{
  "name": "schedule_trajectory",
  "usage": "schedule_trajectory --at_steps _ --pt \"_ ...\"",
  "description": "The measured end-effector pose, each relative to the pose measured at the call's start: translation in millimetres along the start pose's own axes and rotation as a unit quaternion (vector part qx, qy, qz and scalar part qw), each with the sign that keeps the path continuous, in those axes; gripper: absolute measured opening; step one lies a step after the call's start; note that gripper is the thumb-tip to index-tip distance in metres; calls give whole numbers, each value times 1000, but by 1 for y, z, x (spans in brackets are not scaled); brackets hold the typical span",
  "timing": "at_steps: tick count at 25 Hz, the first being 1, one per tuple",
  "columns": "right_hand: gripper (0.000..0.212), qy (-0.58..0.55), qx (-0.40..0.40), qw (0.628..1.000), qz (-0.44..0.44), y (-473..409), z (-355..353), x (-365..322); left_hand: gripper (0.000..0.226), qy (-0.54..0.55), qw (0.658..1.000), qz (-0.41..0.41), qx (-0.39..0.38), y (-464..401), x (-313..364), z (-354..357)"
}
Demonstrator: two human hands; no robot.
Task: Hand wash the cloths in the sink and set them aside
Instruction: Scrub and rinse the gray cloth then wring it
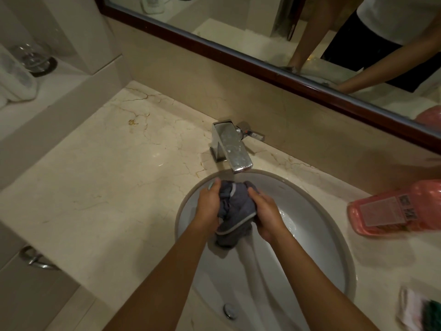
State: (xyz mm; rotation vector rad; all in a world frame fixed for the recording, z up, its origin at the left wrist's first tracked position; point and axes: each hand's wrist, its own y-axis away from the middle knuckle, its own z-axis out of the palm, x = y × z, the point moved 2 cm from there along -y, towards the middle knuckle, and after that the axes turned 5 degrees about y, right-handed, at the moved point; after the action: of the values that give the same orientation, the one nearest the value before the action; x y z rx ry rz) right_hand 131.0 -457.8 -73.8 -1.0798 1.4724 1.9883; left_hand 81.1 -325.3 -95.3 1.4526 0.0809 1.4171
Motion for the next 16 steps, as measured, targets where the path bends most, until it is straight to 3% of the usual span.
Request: schedule_trajectory --at_steps 4,9,11,14,16 --pt "30 -169 27 983 67 0 -18 5 34 40 998 19 -41 1 10 5" --pt "47 -250 8 966 60 0 -28 -1 29 18 998 5 -64 16 9 11" --pt "59 -166 -12 984 69 0 -27 -4 33 40 997 -4 -73 19 8 13" --pt "55 8 -15 998 61 -1 -21 -5 43 64 994 -46 -75 18 4 19" --pt "50 59 -23 997 37 0 -14 -8 57 87 988 -100 -84 21 2 20"
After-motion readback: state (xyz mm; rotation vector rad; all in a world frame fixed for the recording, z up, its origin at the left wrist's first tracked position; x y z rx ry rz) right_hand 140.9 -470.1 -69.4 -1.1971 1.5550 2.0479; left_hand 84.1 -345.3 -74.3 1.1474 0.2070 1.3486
